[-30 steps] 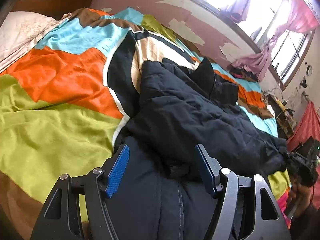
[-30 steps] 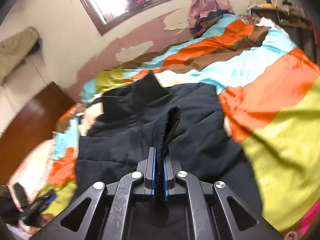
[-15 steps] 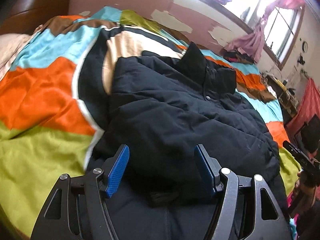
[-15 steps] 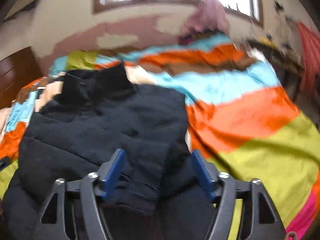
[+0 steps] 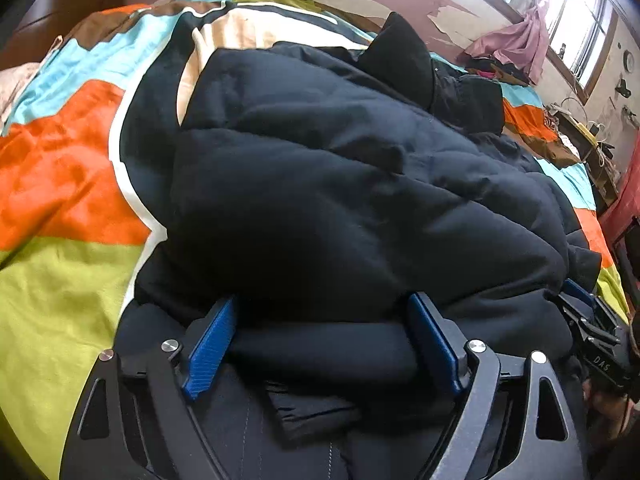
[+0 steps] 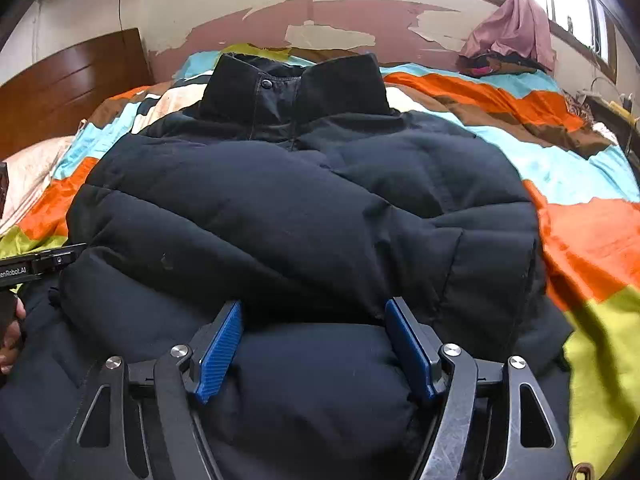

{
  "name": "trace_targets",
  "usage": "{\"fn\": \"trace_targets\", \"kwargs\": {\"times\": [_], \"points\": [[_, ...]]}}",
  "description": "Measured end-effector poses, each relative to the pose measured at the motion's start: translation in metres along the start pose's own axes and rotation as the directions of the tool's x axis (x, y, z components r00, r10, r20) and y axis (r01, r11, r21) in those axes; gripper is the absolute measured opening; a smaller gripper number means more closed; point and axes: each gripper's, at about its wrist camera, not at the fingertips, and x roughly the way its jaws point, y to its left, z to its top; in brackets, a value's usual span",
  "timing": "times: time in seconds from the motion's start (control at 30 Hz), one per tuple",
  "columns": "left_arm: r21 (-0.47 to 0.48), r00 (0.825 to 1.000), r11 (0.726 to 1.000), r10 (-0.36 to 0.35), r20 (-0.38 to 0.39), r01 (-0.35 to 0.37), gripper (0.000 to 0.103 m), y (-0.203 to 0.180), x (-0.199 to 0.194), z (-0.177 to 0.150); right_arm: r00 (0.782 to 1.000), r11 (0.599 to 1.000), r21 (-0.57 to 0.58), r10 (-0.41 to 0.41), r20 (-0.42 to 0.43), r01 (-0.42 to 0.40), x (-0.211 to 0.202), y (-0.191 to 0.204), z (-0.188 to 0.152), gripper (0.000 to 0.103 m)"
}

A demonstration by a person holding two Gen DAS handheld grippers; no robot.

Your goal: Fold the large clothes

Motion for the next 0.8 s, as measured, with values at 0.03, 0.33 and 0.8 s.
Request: {"fn": "trace_targets", "kwargs": {"times": [0.03,0.33,0.8], "points": [[0.0,1.0,1.0,0.003,-0.001,-0.003,0.083,0.001,0.002,0.0,1.0,1.0,0.006,0.007,0.001,-0.007,0.003,-0.002,-0.001,0.071],[-0.05,0.996,0.995,-0.085,-0.004,0.085,0.101,0.014,0.003,-0.005,1.0,1.0,0.02,0.017,0.02,-0.018,0.009,-0.003,-0.004,0.072],[-0.108,0.992,0.992,0.054,-0.112,-0.066,0.101,0.014,-0.024,-0.019,0.985,0.985,0.036,0.17,0.041,-0.171,-0.013,-0.004,-0.009,0.103]]}}
